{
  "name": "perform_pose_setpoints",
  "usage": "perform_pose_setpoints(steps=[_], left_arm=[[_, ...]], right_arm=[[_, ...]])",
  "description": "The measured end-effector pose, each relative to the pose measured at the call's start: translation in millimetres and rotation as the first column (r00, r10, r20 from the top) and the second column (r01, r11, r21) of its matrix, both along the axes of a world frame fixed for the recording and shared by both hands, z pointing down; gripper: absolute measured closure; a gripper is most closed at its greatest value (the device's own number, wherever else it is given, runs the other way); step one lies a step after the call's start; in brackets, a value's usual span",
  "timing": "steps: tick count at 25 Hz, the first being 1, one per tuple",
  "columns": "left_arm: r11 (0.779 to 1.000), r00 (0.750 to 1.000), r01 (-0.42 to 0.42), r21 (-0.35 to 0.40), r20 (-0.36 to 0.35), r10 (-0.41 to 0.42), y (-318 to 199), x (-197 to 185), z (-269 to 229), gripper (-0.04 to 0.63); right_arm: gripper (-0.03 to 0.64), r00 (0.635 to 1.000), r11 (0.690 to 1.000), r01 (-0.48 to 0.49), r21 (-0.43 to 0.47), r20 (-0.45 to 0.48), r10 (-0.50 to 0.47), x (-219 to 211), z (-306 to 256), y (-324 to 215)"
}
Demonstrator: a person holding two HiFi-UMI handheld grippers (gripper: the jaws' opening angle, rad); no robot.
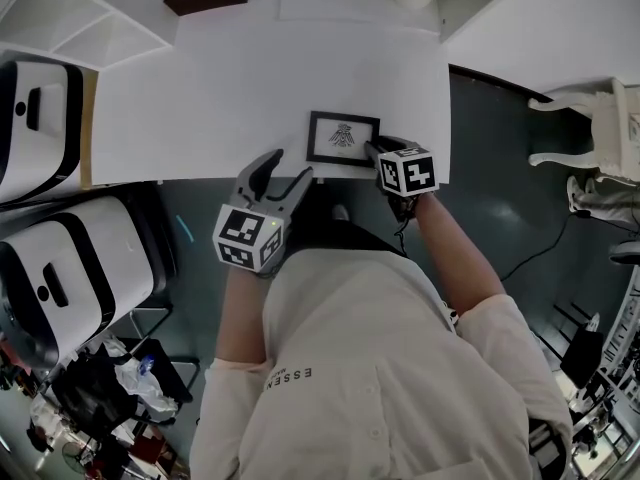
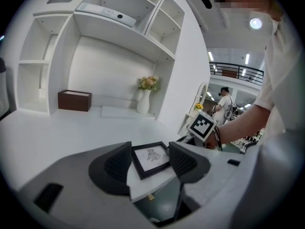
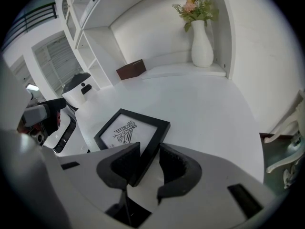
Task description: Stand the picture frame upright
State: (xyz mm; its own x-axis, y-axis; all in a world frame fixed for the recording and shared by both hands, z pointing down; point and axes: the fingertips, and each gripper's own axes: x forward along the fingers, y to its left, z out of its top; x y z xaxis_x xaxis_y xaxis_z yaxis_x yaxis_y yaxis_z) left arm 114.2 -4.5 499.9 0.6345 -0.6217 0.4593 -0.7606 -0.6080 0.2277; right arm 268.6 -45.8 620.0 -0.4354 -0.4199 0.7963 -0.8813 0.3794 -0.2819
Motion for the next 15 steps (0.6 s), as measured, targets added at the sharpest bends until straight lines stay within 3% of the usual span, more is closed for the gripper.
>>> perform_pose_setpoints(steps=[9,15], left_arm=[[0.998,1.0,0.012,-0.055,-0.018,-0.013,25,7,20,0.354],[0.991,0.998,0.011,-0.137,-0.059,-0.019,40,16,45,0.354]], right_arm=[[0.479,0.998,0.998,0.067,0.001,0.01,-0.067,5,0,28],[0.48,0.995,0.995,0.095,0.013,0.03,-0.095,13,0,41]])
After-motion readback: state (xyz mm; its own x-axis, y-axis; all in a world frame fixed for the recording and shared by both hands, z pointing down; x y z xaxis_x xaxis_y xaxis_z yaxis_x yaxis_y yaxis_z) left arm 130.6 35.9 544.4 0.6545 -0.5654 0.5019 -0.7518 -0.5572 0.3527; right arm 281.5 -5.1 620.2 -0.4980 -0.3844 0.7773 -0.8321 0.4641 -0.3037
